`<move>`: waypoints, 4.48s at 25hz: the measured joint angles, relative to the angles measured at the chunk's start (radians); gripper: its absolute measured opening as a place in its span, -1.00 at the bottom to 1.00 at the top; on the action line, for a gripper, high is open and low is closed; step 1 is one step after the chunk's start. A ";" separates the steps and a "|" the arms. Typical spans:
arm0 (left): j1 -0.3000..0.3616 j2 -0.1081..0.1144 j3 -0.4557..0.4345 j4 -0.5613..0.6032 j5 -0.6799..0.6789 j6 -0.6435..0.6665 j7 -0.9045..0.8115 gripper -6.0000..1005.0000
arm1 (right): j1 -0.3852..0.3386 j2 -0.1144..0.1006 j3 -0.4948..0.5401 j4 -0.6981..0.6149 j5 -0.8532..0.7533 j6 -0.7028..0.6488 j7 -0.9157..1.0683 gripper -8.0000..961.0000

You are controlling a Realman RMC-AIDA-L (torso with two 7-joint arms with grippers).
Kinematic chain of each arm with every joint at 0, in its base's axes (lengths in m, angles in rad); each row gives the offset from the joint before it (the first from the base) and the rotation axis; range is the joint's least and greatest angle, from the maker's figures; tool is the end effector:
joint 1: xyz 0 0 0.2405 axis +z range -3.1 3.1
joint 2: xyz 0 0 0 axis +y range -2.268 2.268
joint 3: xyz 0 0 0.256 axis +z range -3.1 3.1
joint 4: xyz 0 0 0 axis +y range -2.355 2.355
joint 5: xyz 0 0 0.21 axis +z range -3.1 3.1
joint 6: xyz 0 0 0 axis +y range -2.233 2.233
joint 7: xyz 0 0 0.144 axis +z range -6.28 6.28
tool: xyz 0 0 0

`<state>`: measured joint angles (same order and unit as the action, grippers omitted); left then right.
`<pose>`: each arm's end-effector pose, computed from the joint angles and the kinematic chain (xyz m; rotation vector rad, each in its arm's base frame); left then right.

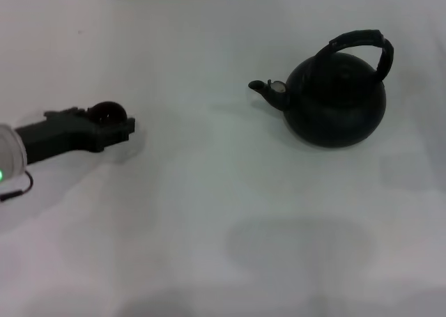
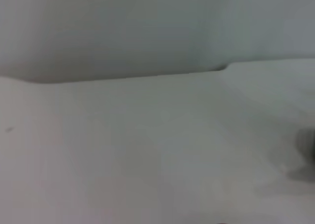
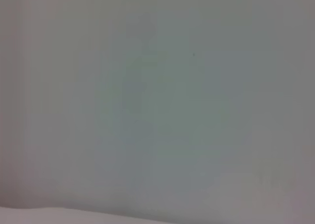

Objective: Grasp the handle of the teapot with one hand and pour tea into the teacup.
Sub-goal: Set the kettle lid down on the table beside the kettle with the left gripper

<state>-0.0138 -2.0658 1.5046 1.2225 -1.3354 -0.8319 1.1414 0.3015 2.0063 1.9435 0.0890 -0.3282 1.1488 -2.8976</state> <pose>-0.2938 0.2904 -0.0165 -2.2752 -1.0483 -0.3474 0.4044 0.2860 0.0372 -1.5899 0.5549 0.4647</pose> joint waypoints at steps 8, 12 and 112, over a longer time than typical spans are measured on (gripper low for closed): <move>-0.236 -0.001 -0.247 -0.187 0.029 -0.230 0.150 0.42 | 0.006 0.000 -0.002 0.010 -0.003 0.000 -0.001 0.75; -0.356 0.003 -0.283 -0.291 0.032 -0.253 0.178 0.42 | 0.000 0.000 -0.007 0.032 -0.006 0.002 -0.001 0.75; -0.714 -0.012 0.025 -0.658 0.097 -0.052 -0.065 0.56 | -0.032 0.002 -0.049 0.038 -0.011 0.094 -0.001 0.75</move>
<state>-0.7280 -2.0783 1.5295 0.5645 -1.2382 -0.8835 1.0769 0.2699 2.0079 1.8945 0.1273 -0.3390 1.2426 -2.8990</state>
